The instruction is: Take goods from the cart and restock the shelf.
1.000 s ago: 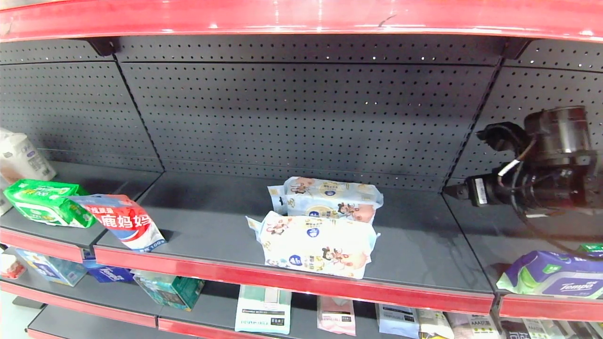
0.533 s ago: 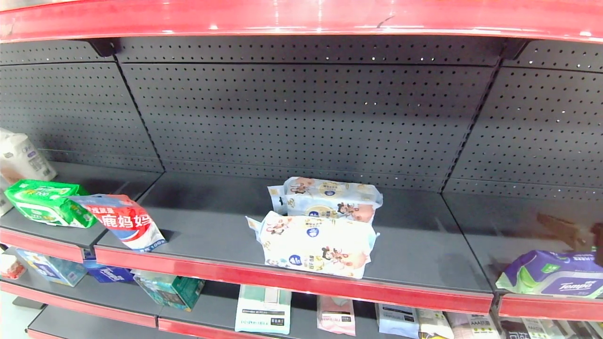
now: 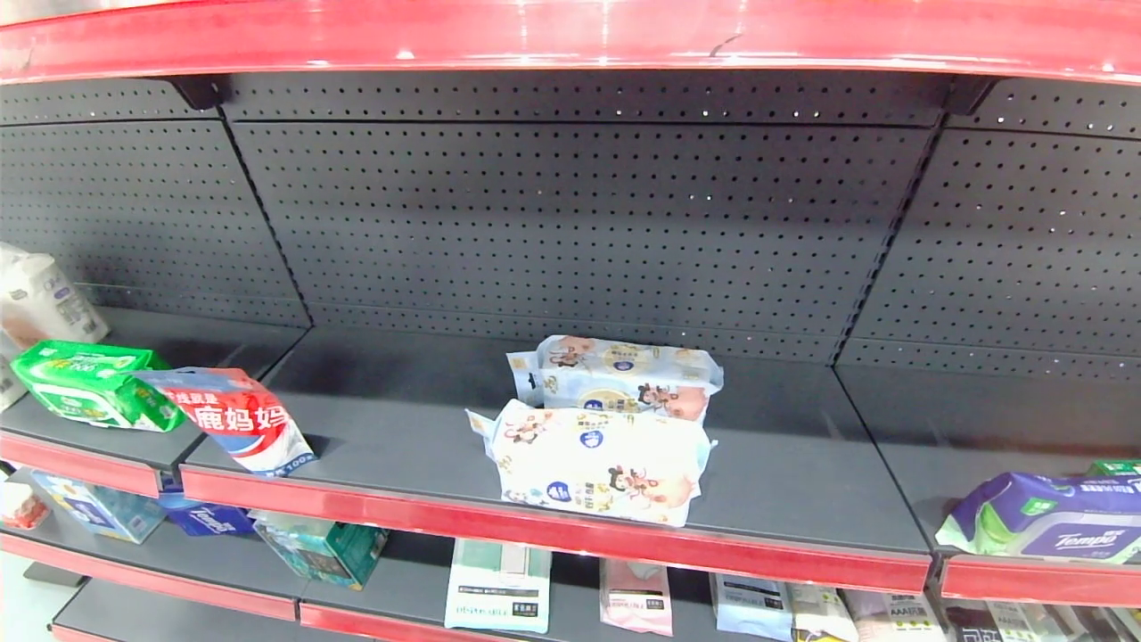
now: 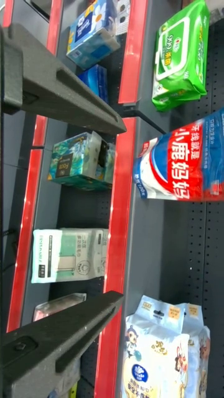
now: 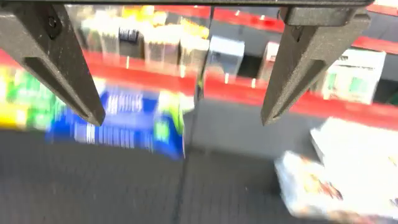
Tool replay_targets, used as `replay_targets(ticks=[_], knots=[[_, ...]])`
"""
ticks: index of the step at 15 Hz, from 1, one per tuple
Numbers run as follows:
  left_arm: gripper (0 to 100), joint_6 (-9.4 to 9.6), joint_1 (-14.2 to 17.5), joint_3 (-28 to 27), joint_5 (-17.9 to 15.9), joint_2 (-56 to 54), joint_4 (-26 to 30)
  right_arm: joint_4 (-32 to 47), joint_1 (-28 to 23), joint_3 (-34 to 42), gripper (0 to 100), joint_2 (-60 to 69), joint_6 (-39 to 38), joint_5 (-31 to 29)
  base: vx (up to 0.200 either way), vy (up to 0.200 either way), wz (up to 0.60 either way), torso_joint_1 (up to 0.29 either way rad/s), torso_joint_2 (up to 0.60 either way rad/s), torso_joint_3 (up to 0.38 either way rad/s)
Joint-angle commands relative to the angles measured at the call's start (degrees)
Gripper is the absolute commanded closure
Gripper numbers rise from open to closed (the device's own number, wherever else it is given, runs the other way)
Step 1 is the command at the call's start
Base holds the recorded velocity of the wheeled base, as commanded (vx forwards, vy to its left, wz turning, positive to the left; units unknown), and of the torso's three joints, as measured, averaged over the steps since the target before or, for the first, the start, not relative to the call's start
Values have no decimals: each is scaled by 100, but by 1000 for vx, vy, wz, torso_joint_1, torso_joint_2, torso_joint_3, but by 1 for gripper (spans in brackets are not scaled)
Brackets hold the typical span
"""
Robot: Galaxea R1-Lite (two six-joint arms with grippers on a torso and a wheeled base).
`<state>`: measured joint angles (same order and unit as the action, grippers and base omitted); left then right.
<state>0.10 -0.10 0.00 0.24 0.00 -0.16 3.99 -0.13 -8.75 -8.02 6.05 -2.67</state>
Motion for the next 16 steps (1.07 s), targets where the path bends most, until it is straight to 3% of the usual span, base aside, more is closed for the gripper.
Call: replay_targets(ticks=[1,3,6,8,12,14,15,16], knots=[[0,-1,1,0,2,0,-2,-469,5,770,0,802,-209,-410,0,0,0,0,0,0],[0,-1,1,0,2,0,-2,-645,-4,823,0,802,-701,-550,0,0,0,0,0,0],[0,34,1,0,-16,0,-2,-478,-4,858,0,802,-701,-93,0,0,0,0,0,0],[0,34,10,0,-16,0,-2,-355,5,840,0,802,-517,3,0,0,0,0,0,0],[0,210,10,-9,-60,0,-11,-372,5,849,0,802,-693,-49,0,0,0,0,0,0],[0,105,1,-53,-33,0,-54,-390,5,849,0,802,-860,-58,0,0,0,0,0,0],[0,-62,-87,-870,-68,378,-54,-399,5,849,0,802,-947,-58,0,0,0,0,0,0],[0,-432,-307,-2083,11,1556,77,-390,5,849,0,802,-930,-58,0,0,0,0,0,0]])
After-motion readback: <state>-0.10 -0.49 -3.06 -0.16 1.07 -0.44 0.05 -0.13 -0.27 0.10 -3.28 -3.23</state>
